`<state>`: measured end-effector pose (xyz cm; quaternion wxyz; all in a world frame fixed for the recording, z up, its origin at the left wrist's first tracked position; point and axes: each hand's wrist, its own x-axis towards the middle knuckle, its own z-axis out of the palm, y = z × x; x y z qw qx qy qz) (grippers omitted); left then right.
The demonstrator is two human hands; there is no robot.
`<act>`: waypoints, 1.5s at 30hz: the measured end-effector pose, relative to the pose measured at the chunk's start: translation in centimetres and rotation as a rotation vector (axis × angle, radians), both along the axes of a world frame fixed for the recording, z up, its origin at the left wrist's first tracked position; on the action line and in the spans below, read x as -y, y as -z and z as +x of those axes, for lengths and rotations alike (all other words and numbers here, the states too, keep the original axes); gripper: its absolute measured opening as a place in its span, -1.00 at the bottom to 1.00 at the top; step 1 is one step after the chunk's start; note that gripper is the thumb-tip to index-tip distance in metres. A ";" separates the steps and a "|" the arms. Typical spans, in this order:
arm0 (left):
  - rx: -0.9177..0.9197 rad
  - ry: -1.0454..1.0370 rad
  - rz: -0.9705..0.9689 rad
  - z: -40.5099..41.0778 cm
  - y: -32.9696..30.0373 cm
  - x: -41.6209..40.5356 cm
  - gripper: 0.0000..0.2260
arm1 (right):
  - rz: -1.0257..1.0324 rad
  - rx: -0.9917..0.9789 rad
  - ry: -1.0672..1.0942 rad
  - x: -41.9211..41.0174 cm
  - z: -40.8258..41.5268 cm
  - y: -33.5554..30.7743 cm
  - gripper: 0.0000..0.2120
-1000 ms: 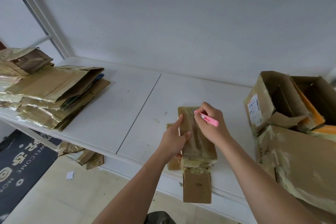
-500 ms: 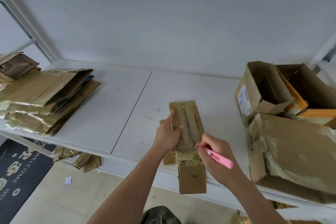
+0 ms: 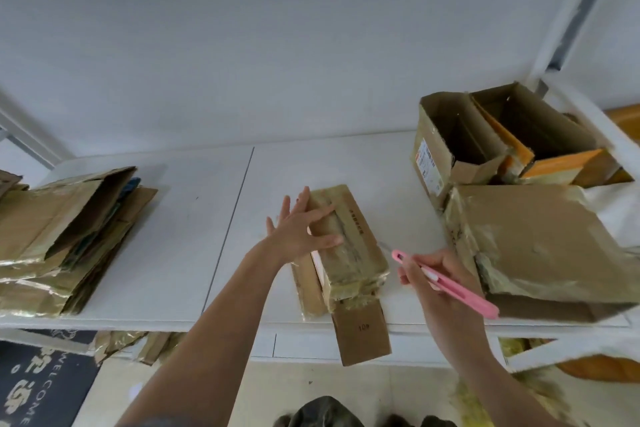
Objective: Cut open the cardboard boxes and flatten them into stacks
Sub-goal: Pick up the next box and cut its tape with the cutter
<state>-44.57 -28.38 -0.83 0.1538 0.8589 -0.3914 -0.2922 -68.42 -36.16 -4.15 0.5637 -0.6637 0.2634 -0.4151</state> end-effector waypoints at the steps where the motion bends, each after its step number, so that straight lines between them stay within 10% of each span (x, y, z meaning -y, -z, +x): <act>1: -0.008 0.014 -0.004 0.2 0.4 0.1 -0.37 | 0.013 0.006 0.004 -0.2 -0.1 -0.1 -0.88; 7: 0.059 -0.037 -0.094 -1.2 1.8 -1.1 -0.32 | 0.442 0.070 0.042 -1.4 0.7 1.1 -0.93; 19: 0.731 -0.056 0.228 -4.9 -0.7 -0.4 -0.42 | 0.351 0.141 0.135 2.3 4.8 0.6 -0.90; 25: 0.266 0.202 0.052 -3.7 1.6 -0.3 -0.49 | 0.430 0.214 0.154 2.9 4.2 1.1 -0.81; 45: 0.294 0.160 0.062 -3.8 3.3 -0.2 -0.45 | 0.159 0.017 0.209 3.4 3.9 2.7 -0.92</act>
